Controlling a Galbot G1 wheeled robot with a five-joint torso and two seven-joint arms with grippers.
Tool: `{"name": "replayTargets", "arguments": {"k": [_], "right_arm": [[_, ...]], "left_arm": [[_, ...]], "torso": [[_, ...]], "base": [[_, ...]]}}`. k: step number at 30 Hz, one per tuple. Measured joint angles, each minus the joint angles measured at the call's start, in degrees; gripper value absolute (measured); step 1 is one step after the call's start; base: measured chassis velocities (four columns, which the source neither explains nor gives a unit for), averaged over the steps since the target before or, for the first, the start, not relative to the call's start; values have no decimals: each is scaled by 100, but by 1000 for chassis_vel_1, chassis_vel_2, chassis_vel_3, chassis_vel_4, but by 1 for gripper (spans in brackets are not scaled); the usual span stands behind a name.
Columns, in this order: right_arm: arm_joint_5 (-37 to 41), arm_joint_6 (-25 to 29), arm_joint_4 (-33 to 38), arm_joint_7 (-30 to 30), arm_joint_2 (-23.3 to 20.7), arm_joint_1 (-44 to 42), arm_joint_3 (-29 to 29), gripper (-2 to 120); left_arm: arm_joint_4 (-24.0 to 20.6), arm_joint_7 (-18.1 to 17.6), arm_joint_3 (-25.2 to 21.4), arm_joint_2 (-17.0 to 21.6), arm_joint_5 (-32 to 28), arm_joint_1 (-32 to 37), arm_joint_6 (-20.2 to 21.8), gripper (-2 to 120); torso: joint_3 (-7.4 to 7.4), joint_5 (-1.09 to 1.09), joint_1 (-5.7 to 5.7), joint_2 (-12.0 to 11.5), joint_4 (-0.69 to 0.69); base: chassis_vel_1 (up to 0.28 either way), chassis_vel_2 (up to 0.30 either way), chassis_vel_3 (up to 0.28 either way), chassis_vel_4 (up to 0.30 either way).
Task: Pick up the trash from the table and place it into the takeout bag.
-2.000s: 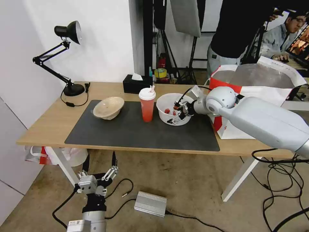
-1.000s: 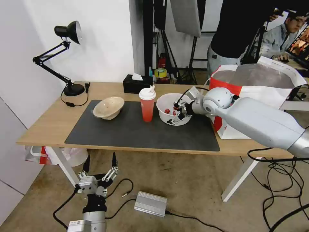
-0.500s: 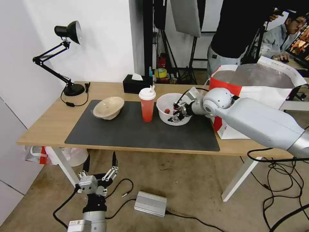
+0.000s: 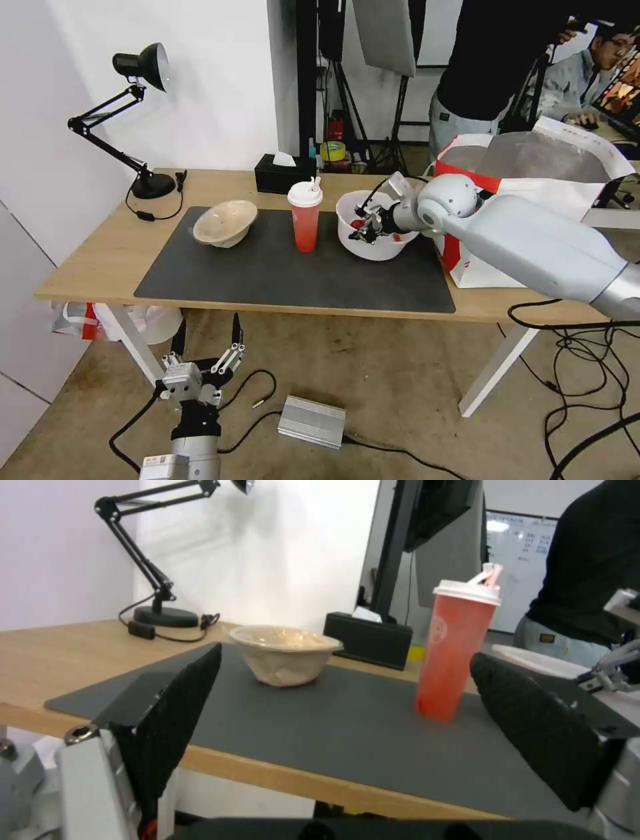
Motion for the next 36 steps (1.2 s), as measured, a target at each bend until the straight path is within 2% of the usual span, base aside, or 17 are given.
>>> {"name": "replayTargets", "arguments": {"k": [15, 36], "right_arm": [[18, -1, 56, 13, -34, 71, 19, 0], [283, -1, 450, 83, -444, 401, -4, 0]], "left_arm": [[-50, -20, -43, 4, -20, 8, -15, 100], [-76, -28, 13, 5, -15, -17, -20, 100]], "torso": [[0, -1, 0, 0, 0], [0, 0, 0, 0, -1]], "base": [[0, 0, 0, 0], [0, 0, 0, 0]]}}
